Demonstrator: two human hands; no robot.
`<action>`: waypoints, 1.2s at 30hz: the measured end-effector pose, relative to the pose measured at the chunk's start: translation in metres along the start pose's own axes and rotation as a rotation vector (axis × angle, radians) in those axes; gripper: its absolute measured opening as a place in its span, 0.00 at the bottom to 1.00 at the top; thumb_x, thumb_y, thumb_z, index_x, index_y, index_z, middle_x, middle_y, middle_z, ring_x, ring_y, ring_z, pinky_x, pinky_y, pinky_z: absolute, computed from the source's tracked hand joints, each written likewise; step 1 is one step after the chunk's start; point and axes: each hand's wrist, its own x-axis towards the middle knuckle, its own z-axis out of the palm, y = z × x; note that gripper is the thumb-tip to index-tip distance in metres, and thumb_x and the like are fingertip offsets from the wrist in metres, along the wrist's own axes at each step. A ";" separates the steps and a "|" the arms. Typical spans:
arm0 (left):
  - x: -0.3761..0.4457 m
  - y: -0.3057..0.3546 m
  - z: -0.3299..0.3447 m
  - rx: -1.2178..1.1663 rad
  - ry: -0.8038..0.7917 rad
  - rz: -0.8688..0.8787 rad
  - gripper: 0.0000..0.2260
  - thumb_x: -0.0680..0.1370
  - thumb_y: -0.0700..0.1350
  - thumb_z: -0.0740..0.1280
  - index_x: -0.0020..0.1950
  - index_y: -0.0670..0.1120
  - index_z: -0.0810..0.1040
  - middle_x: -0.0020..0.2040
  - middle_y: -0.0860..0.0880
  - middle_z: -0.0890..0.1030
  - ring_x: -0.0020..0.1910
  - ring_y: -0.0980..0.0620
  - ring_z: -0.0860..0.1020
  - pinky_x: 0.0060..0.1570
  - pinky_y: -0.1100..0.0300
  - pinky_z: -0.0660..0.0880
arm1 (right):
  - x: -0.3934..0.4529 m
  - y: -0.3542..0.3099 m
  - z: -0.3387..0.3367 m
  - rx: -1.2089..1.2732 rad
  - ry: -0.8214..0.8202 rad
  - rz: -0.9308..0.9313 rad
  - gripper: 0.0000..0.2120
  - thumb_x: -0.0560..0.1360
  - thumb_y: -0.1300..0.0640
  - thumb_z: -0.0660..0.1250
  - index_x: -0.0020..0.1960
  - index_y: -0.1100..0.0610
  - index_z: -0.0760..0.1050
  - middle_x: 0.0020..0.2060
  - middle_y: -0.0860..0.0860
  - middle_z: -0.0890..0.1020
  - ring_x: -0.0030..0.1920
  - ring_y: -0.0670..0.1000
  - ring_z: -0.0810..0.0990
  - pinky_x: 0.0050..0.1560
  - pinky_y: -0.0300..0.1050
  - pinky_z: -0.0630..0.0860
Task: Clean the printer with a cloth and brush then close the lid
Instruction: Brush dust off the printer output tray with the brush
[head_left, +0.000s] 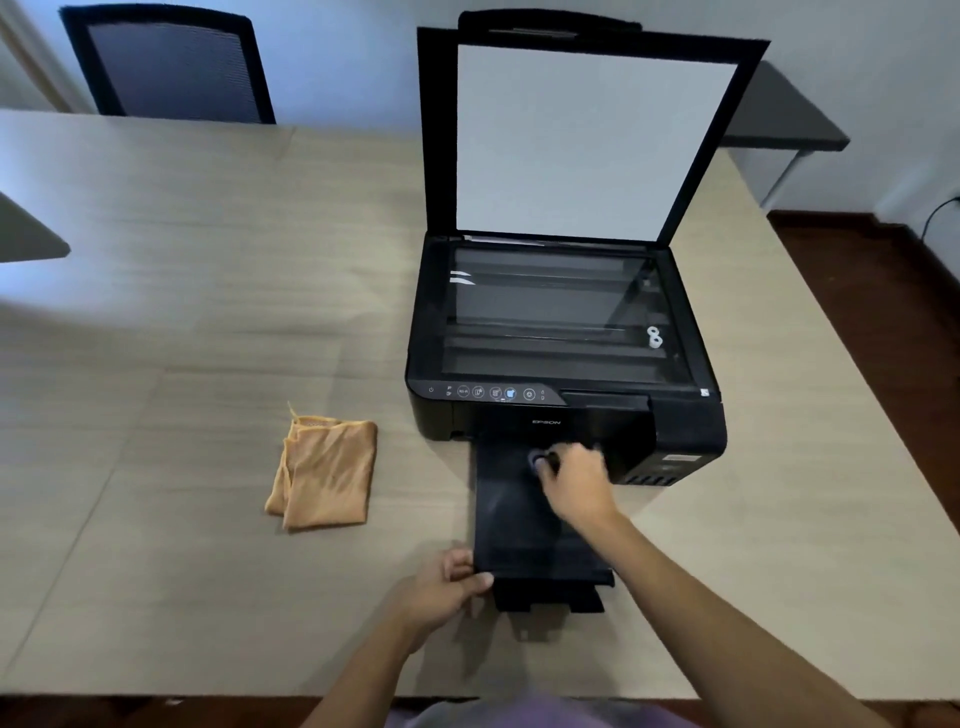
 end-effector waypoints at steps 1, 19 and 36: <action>-0.003 0.002 0.000 0.002 0.010 -0.005 0.08 0.75 0.40 0.69 0.53 0.42 0.82 0.48 0.43 0.84 0.46 0.47 0.80 0.42 0.63 0.74 | -0.008 -0.013 0.012 -0.015 -0.210 -0.134 0.11 0.76 0.53 0.63 0.49 0.58 0.80 0.44 0.60 0.84 0.49 0.63 0.80 0.50 0.49 0.75; -0.002 0.005 0.000 -0.056 -0.049 -0.014 0.07 0.77 0.38 0.68 0.53 0.43 0.82 0.42 0.51 0.86 0.40 0.58 0.81 0.37 0.67 0.73 | -0.053 0.069 0.010 -0.123 0.037 0.196 0.14 0.76 0.50 0.63 0.45 0.61 0.78 0.45 0.61 0.84 0.48 0.63 0.80 0.40 0.48 0.69; -0.002 0.008 -0.002 -0.072 -0.088 -0.008 0.08 0.76 0.36 0.68 0.54 0.37 0.80 0.41 0.44 0.83 0.31 0.56 0.78 0.32 0.65 0.72 | -0.076 0.028 0.061 -0.043 -0.130 -0.135 0.14 0.77 0.49 0.57 0.57 0.52 0.75 0.46 0.56 0.85 0.47 0.60 0.81 0.44 0.51 0.76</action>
